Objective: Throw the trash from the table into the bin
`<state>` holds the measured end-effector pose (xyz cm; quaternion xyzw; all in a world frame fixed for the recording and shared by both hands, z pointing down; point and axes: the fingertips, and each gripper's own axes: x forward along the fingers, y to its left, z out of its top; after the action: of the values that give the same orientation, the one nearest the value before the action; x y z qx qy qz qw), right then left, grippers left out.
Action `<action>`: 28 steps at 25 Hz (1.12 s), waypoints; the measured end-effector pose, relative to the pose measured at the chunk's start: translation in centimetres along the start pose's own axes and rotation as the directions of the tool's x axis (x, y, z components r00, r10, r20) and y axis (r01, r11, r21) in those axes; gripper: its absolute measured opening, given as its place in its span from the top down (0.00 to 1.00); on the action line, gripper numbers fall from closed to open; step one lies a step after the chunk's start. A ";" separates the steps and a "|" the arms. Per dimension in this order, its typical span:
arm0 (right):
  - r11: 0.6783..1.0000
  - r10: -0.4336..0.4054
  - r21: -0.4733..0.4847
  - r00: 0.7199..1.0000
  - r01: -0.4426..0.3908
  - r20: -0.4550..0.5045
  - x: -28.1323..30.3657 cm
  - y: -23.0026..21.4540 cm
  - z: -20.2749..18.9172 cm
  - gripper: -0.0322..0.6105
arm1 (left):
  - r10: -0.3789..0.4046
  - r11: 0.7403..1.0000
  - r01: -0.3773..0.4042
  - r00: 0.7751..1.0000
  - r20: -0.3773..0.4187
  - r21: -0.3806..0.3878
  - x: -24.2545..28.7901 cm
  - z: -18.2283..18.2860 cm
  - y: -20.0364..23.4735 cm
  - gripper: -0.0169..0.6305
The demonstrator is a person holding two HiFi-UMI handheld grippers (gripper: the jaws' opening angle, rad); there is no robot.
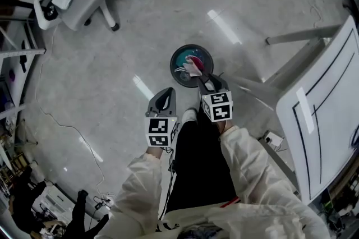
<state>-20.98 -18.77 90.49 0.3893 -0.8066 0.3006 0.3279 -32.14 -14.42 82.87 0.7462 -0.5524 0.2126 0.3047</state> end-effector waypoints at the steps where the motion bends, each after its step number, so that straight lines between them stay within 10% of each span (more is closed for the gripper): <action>1: 1.000 0.002 -0.002 1.000 -0.002 0.012 -1.0 0.4 0.7 0.70 | -0.001 1.000 0.001 1.000 0.009 0.008 -0.5 0.9 -0.1 0.96; 11: 0.999 0.008 0.040 0.985 -0.015 0.170 -15.4 5.5 9.5 0.87 | -0.020 0.995 0.009 0.994 0.106 0.102 -10.3 11.9 -2.5 0.96; 28: 0.998 0.064 -0.025 0.925 -0.059 0.374 -35.1 13.6 19.6 0.92 | -0.086 0.987 0.056 0.976 0.202 0.148 -24.9 19.9 -10.6 0.96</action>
<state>-21.08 -11.16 48.70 0.4122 -0.8680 0.2255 0.1607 -29.88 -8.67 49.85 0.8033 -0.5377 0.1611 0.1990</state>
